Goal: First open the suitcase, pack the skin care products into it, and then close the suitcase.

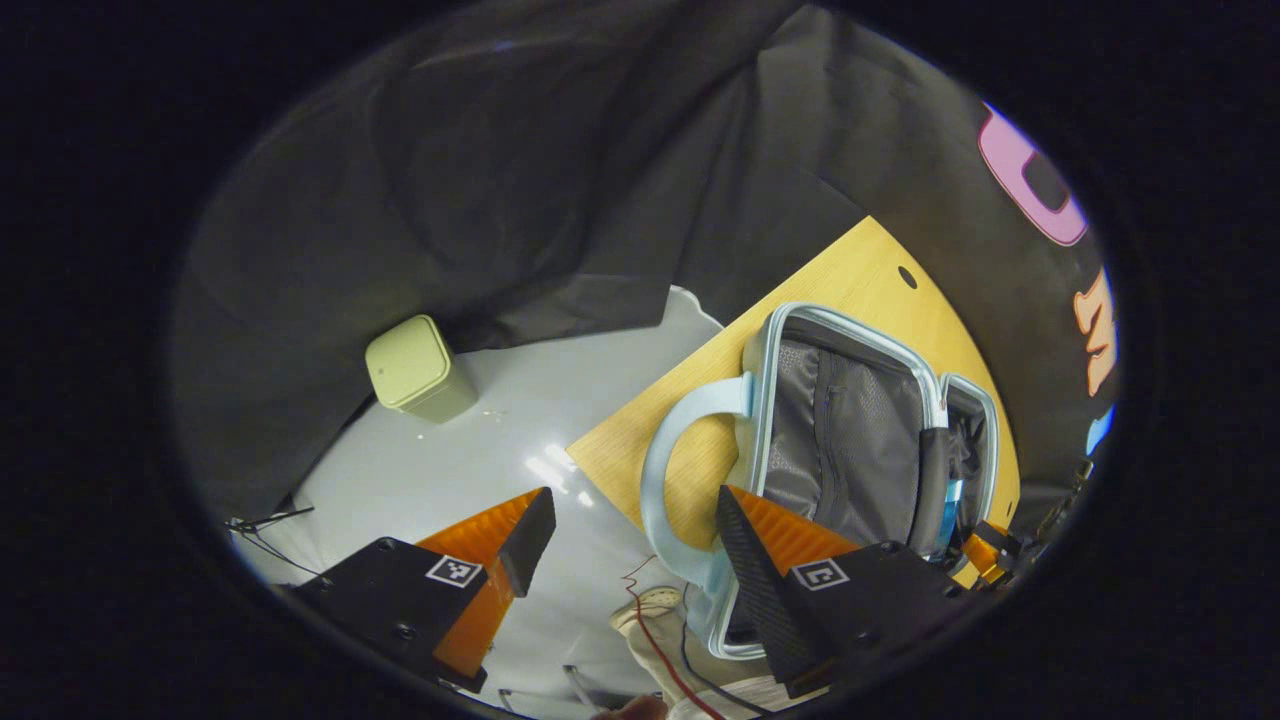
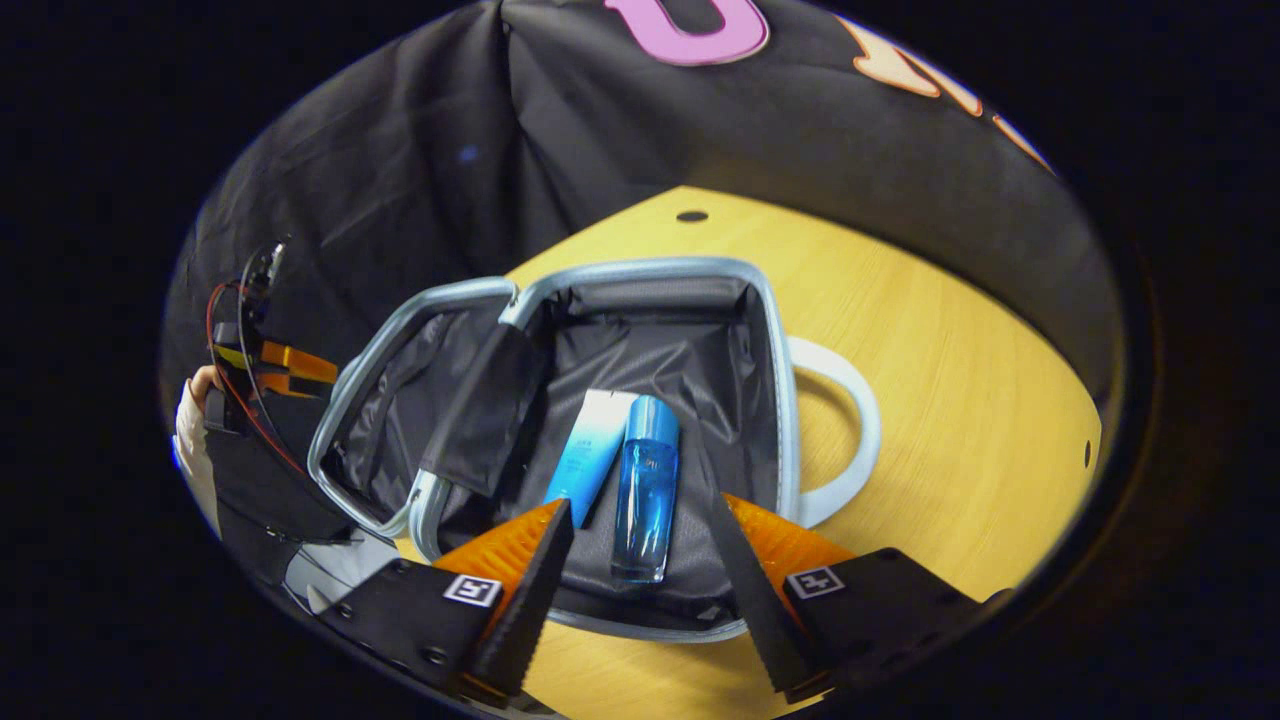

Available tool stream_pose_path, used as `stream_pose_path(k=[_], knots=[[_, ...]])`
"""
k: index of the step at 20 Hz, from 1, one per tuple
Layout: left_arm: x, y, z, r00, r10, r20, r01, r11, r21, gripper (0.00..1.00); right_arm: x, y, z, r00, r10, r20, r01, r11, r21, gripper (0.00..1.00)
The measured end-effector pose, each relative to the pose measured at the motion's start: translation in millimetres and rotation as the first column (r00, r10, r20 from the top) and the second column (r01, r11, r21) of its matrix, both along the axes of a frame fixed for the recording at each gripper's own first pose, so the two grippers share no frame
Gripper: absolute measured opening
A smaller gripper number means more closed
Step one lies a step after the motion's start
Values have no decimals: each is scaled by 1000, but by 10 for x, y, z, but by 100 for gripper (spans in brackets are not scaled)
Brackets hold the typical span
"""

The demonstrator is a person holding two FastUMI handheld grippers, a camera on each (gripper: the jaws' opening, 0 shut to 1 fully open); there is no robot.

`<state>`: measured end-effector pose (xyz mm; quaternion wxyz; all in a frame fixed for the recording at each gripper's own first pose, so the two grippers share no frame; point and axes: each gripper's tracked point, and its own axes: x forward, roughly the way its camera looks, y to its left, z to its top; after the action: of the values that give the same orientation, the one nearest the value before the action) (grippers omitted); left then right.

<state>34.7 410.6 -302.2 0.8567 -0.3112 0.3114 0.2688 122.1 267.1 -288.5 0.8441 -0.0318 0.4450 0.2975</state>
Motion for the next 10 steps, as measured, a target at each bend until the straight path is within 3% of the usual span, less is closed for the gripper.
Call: stream_pose_path(k=[2,5,6,8,9,10], knots=[[90,71,-41,999,-3,36,3,1000,-1,96,128,-53,304,994,-53,97,48,997,56,98],[186,62,-143,998,-21,65,23,999,-37,95,232,-216,742,971,-148,189,123,983,137,98],[230,41,-171,997,-30,77,34,998,-60,89,249,-296,858,963,-180,202,150,976,157,98],[346,-70,-208,990,-67,125,82,989,-123,87,267,-517,1029,943,-246,223,208,961,181,98],[388,-118,-221,986,-75,148,99,982,-159,73,290,-635,1117,931,-279,235,238,953,189,94],[423,-161,-261,983,-78,165,109,976,-188,73,308,-773,1201,917,-312,249,268,944,193,98]])
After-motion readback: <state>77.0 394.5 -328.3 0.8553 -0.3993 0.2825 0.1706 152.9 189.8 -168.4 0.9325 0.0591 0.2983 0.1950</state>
